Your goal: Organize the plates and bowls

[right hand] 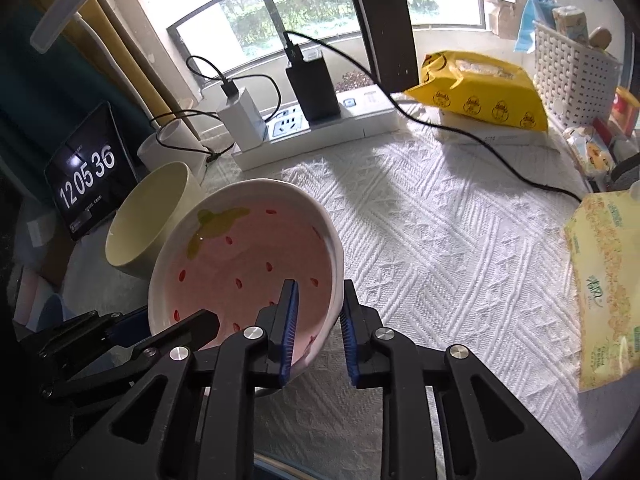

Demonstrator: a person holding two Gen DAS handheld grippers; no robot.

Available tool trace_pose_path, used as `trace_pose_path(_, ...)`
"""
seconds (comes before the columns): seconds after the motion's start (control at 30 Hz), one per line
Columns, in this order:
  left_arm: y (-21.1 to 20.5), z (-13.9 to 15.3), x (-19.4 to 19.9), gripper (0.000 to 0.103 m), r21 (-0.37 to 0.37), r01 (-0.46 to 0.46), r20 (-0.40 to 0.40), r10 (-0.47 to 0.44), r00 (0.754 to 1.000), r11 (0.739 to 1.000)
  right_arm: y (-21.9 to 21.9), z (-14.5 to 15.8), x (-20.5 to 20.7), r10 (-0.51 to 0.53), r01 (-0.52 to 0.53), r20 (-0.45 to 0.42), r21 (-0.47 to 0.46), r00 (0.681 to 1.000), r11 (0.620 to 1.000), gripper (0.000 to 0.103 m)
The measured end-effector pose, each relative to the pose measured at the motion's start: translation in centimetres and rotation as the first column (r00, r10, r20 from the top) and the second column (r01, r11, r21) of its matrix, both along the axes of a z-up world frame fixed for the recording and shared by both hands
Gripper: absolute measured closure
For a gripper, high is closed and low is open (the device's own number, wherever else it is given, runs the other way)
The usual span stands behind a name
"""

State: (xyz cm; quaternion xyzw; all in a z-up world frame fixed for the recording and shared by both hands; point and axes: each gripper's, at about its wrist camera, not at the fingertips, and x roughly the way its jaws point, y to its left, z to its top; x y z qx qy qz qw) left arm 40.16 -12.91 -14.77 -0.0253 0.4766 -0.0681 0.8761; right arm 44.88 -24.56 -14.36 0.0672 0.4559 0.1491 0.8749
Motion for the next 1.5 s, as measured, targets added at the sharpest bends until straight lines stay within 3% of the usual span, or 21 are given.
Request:
trace_pose_path(0.47,0.3,3.7,-3.2,0.070,-0.010,0.015,0.101,-0.014,0.995,1.000,0.3,4.2,-3.5,-0.005,0.007,0.091,-0.018,0.996,1.000,0.081)
trace_pose_path(0.83,3.5,6.3,-7.9,0.069,-0.036,-0.001,0.166,0.007,0.986,0.999,3.1,7.3,-7.6,0.022,-0.017,0.148,-0.037,0.989,0.999,0.081)
trace_pose_path(1.5,11.3,7.3,-12.7,0.069,-0.065,-0.084,0.202,0.096,0.975,0.994,11.3,8.6,-11.2,0.112,-0.103,0.164,-0.062,0.980,0.993,0.081)
